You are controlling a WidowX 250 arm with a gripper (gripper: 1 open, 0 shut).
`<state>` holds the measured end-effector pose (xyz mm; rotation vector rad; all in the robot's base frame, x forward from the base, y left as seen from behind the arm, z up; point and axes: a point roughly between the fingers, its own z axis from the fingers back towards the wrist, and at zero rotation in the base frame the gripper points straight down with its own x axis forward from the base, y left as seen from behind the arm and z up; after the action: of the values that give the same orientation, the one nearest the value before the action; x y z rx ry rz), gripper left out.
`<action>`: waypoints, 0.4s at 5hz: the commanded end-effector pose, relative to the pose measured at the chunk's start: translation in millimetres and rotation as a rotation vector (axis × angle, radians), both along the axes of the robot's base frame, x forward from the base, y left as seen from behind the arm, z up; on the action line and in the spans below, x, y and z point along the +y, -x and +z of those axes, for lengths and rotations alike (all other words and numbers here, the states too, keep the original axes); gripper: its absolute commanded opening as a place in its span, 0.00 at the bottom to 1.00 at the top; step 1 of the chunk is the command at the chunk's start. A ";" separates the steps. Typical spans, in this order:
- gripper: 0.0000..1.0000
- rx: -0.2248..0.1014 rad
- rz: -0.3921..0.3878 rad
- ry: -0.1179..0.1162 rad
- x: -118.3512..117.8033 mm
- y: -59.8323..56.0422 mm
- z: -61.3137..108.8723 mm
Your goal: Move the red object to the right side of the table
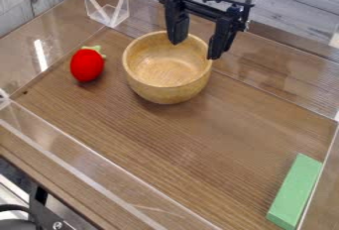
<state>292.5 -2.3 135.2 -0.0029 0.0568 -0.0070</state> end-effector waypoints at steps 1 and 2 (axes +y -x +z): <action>1.00 0.015 0.051 0.003 8.1 1.4 -5.2; 1.00 0.006 0.110 0.005 29.4 7.7 -8.8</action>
<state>282.5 25.3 110.9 -0.0159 0.1206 0.0997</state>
